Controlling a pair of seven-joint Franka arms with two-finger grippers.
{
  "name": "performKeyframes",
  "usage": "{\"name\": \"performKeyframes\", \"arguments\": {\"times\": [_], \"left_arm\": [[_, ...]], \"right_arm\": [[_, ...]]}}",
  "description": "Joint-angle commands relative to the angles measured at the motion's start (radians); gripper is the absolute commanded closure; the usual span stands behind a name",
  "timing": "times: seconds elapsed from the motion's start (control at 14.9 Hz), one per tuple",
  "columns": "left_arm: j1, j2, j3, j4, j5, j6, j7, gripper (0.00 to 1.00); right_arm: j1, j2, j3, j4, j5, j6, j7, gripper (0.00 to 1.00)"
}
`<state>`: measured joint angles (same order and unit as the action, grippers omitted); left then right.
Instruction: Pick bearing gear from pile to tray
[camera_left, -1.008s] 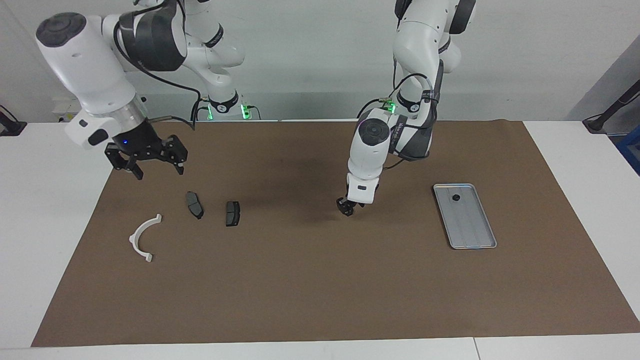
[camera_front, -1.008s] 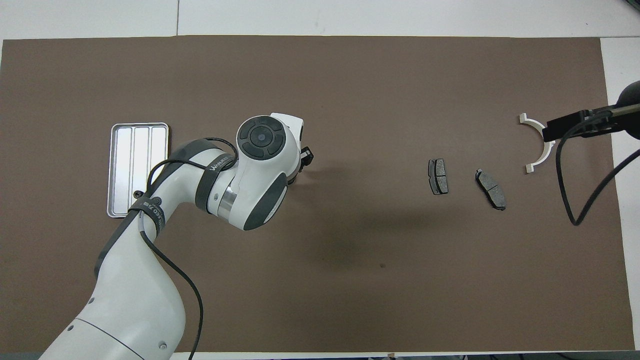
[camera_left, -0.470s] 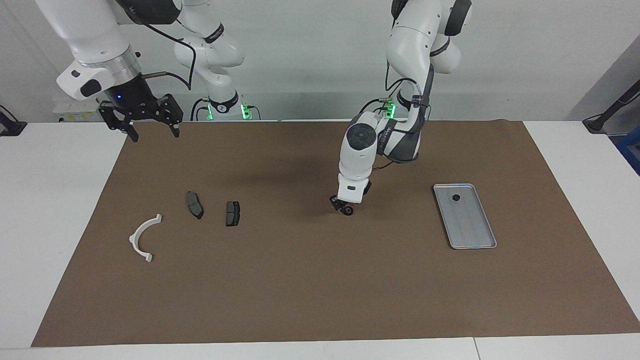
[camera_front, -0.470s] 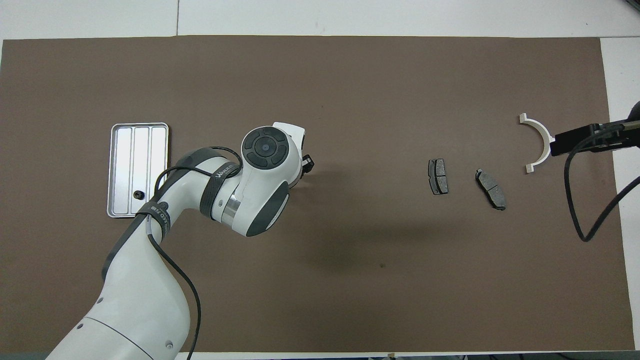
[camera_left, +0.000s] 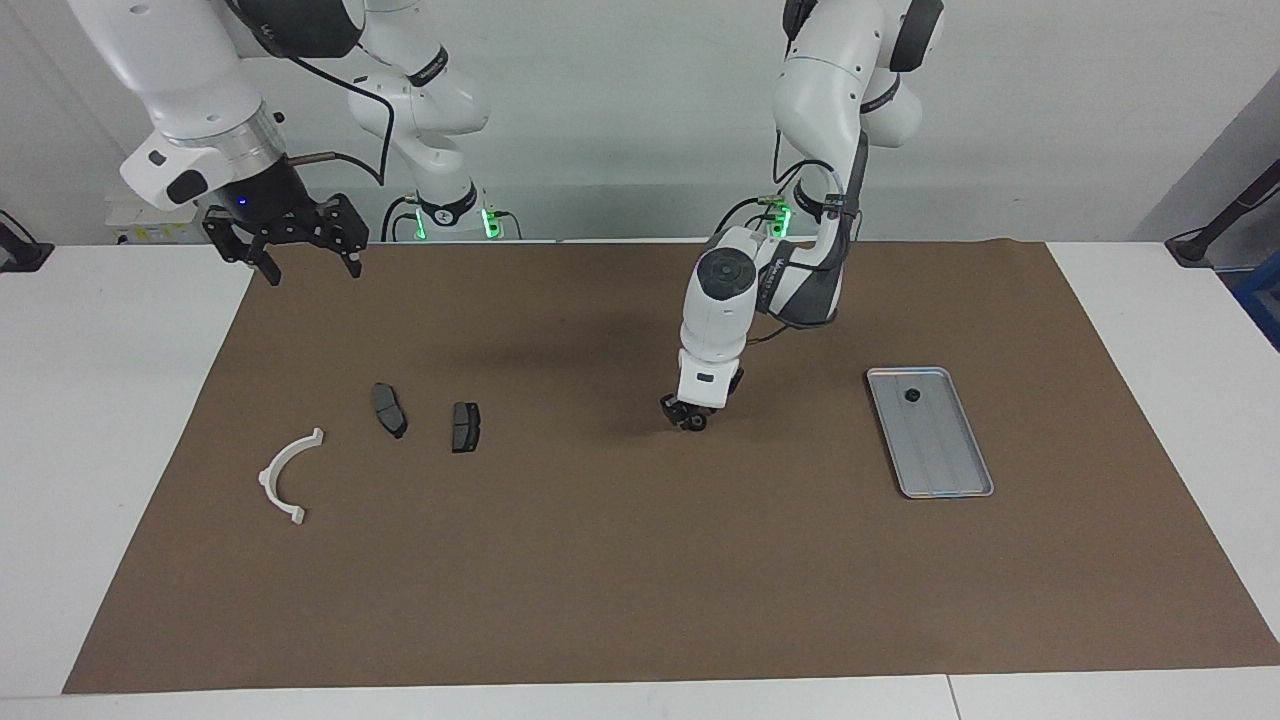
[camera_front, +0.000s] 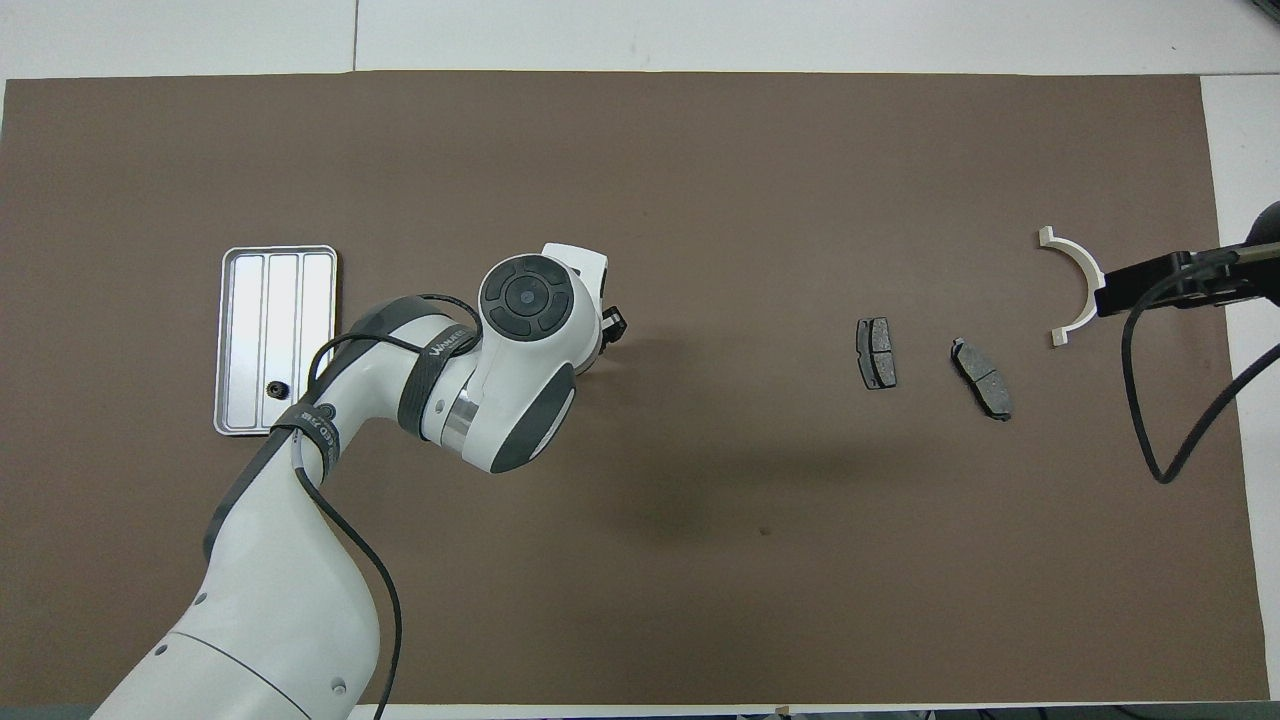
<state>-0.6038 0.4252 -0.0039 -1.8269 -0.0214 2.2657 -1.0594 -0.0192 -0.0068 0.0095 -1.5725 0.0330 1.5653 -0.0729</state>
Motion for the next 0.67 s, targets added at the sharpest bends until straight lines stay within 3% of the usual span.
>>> {"name": "performKeyframes", "arguments": {"times": [0.0, 0.6], "left_arm": [[-0.004, 0.003, 0.01, -0.011, 0.029, 0.031, -0.016, 0.4], [-0.002, 0.046, 0.012, 0.027, 0.034, 0.023, -0.016, 0.44]], "right_arm": [[0.005, -0.001, -0.009, -0.012, -0.005, 0.009, 0.016, 0.0], [0.025, -0.004, -0.036, -0.012, -0.011, 0.004, 0.015, 0.0]]}}
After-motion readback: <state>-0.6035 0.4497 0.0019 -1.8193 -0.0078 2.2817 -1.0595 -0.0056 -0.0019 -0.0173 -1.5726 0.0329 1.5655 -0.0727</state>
